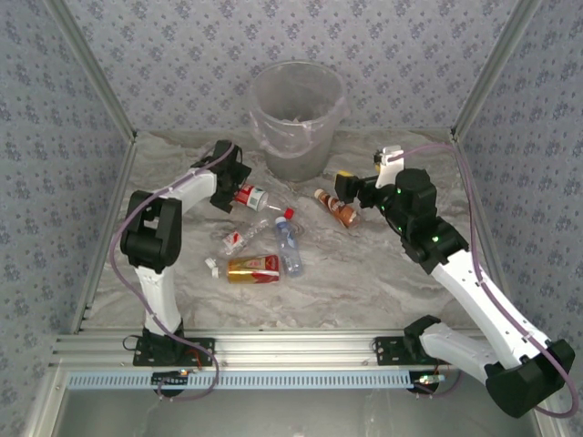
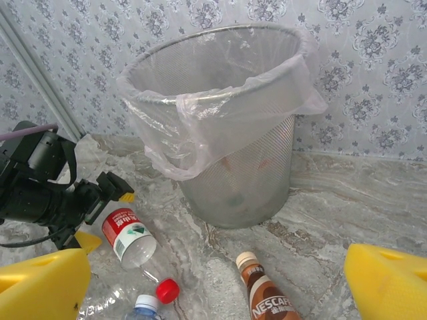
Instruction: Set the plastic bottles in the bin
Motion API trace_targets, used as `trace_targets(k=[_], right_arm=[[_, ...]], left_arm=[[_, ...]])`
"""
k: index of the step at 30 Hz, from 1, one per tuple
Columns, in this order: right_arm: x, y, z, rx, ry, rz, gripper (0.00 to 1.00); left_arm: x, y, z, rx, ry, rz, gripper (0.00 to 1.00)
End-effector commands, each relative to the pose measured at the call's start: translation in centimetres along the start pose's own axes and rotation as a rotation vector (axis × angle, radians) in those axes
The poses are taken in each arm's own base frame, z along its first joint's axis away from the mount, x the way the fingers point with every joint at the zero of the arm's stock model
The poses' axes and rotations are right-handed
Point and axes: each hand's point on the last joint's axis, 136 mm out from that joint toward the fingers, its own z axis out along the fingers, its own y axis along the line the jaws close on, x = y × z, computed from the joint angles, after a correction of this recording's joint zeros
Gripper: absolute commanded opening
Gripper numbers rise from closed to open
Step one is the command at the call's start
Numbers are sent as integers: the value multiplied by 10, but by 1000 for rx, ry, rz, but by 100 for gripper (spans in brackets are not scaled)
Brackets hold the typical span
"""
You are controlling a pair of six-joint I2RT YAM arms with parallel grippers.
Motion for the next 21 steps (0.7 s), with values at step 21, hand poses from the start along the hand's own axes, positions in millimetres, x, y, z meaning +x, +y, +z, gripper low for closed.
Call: trace_targets(k=[21], right_arm=[[-3,-4,-15,20,-3,-25,100]], left_arm=[[0,-4,37,-42,-66,67,83]])
